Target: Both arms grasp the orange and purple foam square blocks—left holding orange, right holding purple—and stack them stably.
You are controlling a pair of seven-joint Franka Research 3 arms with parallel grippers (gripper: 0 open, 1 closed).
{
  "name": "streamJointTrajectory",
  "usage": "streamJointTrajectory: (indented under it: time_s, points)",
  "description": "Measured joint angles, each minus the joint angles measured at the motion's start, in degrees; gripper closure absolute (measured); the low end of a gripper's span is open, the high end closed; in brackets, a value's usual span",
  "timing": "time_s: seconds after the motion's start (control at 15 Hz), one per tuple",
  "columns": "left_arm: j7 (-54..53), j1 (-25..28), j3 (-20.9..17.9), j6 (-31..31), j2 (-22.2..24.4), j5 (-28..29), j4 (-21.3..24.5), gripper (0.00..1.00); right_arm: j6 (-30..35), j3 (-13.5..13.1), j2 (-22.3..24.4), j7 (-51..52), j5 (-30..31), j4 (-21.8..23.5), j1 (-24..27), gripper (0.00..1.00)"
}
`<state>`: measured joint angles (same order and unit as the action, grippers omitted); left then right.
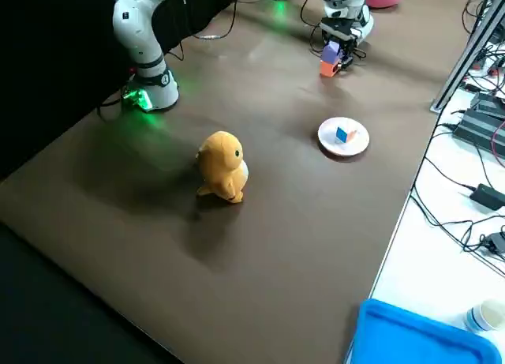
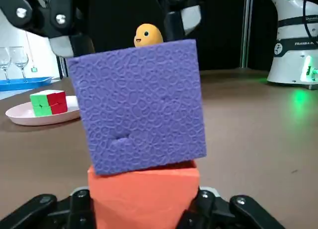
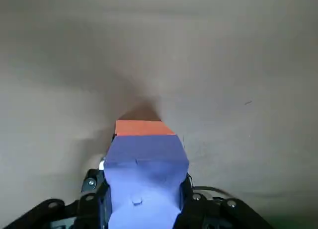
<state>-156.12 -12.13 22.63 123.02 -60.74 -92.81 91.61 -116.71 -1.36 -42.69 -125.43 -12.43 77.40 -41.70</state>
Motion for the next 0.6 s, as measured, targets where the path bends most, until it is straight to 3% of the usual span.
streamJointTrajectory:
  time_s: [0.6]
  points:
    - [-0.12,-0.01,0.0,0.02,0.01,0.1,-0.1,0.41,-0.35,0.07,-0.75,0.0,0.0,0.33,-0.05,0.33]
